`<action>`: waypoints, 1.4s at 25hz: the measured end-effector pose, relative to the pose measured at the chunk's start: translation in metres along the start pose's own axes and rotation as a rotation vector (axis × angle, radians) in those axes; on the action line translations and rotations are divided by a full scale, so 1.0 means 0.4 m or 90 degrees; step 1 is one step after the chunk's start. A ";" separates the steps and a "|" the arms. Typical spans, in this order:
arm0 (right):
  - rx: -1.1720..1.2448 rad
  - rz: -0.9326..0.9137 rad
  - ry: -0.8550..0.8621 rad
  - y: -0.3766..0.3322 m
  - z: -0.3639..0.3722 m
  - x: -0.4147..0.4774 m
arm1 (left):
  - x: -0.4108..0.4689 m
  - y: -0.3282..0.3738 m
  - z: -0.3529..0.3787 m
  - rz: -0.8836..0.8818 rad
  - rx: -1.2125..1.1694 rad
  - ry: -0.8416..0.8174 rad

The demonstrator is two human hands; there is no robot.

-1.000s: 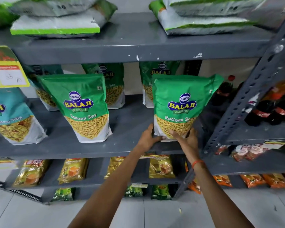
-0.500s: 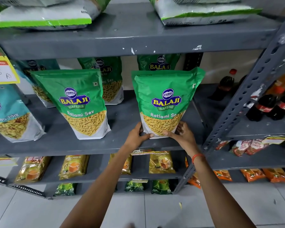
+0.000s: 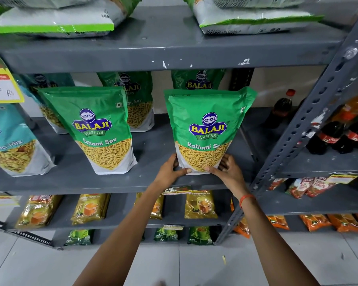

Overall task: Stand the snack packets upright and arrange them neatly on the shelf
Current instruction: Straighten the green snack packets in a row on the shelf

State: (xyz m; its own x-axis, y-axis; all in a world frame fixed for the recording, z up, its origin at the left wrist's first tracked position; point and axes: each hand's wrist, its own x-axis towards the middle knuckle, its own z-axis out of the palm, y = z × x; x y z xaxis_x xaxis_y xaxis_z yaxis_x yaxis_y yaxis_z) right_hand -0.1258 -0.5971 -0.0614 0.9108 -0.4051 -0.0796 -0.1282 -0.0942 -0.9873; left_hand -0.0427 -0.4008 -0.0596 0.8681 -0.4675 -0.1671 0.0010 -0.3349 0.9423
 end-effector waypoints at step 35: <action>-0.126 -0.021 -0.121 -0.134 0.669 -0.019 | -0.134 -0.208 -0.586 0.034 0.060 0.195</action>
State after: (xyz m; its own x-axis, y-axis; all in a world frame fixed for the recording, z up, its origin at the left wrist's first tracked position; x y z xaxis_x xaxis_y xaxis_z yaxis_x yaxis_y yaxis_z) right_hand -0.0208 -0.3455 -0.0448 0.9705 -0.2234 -0.0908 -0.1548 -0.2880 -0.9450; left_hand 0.0271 -0.1561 -0.0611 0.9746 -0.2236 -0.0095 -0.0823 -0.3977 0.9138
